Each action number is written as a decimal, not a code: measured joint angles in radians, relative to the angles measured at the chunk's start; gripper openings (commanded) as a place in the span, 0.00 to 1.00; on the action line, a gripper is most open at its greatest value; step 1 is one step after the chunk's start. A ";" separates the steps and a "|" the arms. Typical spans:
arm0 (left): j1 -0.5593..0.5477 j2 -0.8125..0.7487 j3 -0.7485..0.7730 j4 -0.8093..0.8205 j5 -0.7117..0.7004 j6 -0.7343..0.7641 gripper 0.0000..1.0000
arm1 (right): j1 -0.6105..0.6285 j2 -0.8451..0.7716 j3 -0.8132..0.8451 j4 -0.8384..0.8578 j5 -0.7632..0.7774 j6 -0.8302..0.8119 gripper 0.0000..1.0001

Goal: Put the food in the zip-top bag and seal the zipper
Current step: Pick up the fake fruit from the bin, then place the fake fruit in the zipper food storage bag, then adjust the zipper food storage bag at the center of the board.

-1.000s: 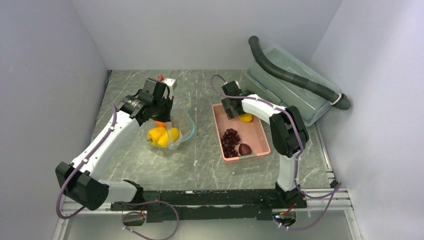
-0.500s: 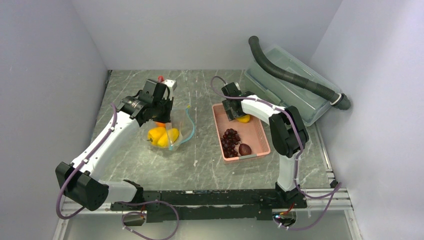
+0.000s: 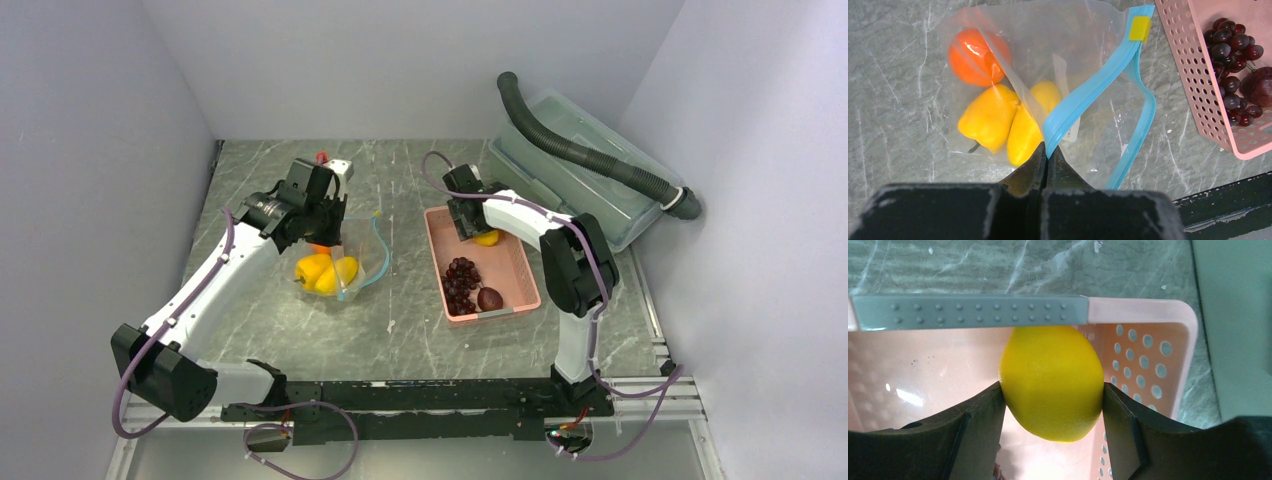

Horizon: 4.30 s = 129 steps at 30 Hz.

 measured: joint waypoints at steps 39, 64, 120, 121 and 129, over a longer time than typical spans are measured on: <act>0.000 0.000 0.000 0.000 -0.001 0.000 0.00 | 0.238 -0.599 -0.175 0.133 -0.535 0.079 0.35; 0.000 0.000 0.000 0.000 0.000 0.000 0.00 | 0.415 -0.364 -0.041 0.238 -0.616 0.221 0.34; 0.000 0.000 0.000 -0.001 0.000 -0.002 0.00 | 0.420 -0.303 -0.014 0.307 -0.364 0.444 0.79; 0.000 0.000 0.000 -0.001 0.000 -0.002 0.00 | 0.420 -0.316 -0.026 0.307 -0.362 0.444 0.79; 0.000 0.000 0.000 0.000 0.000 -0.002 0.00 | 0.420 -0.367 -0.119 0.306 -0.340 0.447 0.76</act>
